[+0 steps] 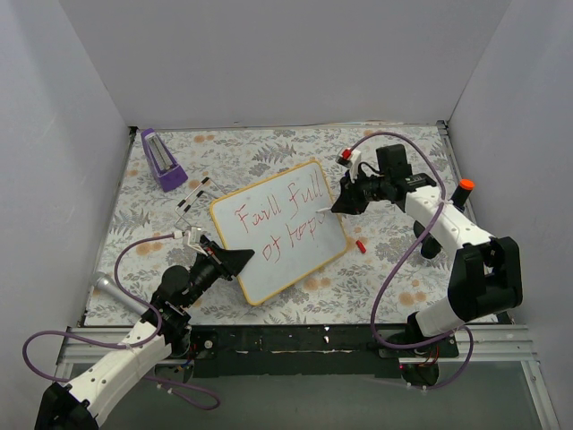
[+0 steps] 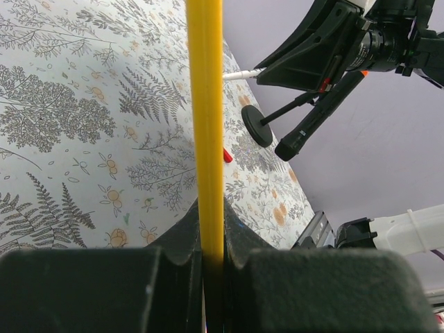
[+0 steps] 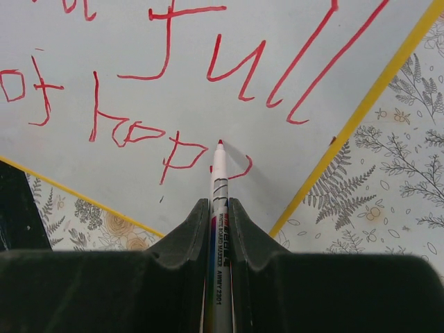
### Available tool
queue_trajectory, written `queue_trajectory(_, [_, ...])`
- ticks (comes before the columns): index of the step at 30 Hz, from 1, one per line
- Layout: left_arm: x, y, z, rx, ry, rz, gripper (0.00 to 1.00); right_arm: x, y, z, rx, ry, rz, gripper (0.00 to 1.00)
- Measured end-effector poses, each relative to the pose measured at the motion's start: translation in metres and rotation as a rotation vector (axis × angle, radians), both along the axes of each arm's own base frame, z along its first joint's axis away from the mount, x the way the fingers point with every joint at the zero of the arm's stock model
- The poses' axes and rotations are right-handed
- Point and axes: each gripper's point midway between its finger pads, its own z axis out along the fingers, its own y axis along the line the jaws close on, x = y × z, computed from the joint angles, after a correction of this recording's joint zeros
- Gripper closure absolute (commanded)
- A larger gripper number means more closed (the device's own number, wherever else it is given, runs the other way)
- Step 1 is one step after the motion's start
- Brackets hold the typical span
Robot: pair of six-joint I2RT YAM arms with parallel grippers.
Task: Write a sentence on the whiteboard
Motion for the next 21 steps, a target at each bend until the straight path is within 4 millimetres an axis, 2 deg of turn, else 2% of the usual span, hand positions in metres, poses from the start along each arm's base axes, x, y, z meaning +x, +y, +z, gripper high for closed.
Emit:
queue_trajectory(11, [0.0,0.0,0.0,0.0,0.0,0.002,1.0,-0.014,-0.001,-0.013,-0.024,0.018,0.039,0.99])
queue_trajectory(21, [0.0,0.001,0.001,-0.002,-0.004,0.003,1.0,-0.017,-0.002,-0.011,-0.026,0.009,0.04,0.99])
